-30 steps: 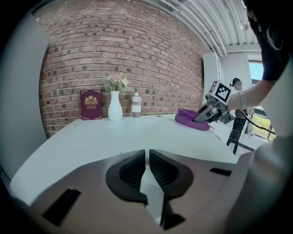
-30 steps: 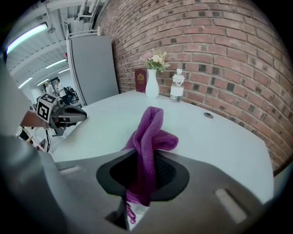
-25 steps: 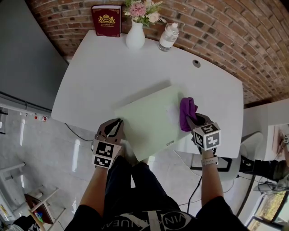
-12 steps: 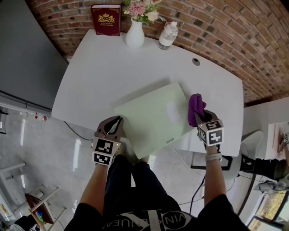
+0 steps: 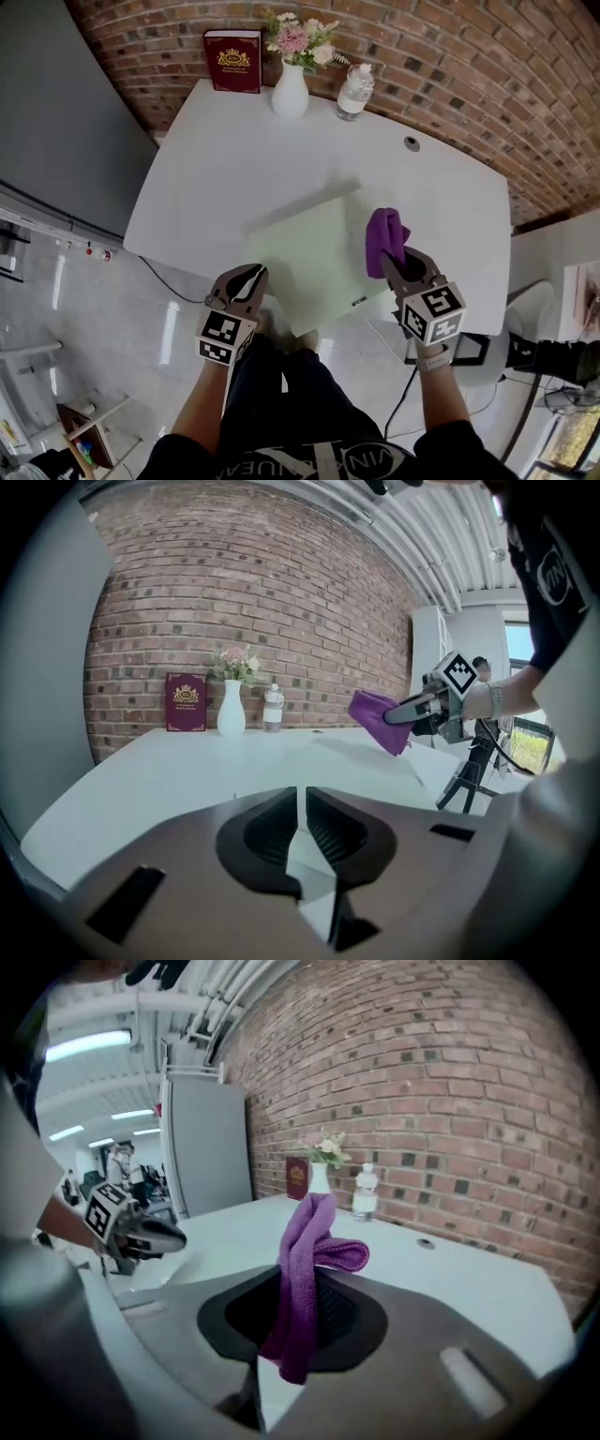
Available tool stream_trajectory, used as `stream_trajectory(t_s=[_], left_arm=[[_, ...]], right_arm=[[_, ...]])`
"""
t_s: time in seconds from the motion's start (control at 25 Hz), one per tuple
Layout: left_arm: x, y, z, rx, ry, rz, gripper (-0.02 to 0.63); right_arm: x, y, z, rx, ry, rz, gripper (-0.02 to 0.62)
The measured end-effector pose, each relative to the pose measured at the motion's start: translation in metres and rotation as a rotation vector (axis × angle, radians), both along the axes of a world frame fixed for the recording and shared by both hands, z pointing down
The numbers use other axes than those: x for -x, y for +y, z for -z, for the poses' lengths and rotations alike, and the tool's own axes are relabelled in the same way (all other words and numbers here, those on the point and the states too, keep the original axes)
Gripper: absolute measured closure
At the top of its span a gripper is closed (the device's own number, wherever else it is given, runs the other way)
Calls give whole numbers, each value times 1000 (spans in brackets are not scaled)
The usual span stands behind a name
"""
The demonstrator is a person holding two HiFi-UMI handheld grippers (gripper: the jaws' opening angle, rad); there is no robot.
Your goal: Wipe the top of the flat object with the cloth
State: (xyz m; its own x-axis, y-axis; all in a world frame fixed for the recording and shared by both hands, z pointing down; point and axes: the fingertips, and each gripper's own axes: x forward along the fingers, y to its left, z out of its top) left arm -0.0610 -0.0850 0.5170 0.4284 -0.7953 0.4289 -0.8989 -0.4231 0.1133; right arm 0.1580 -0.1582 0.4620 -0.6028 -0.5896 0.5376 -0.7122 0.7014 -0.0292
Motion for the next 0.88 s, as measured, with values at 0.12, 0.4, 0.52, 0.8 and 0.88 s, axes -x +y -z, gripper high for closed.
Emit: stream_trajectory(t_s=[0.12, 0.4, 0.52, 0.8, 0.88], left_arm=[[-6, 10, -2, 9, -7, -1, 575], [-20, 26, -12, 31, -7, 22, 575], [-24, 31, -15, 40, -4, 33, 575], [-30, 41, -29, 77, -52, 66, 575], [-31, 41, -30, 83, -82, 62, 575]], right_arm=[[44, 37, -4, 91, -74, 122, 528], [118, 121, -23, 270, -165, 340, 528], [133, 139, -32, 347, -211, 354, 528], [129, 145, -68, 382, -97, 359, 528], [125, 141, -72, 345, -48, 372, 528]])
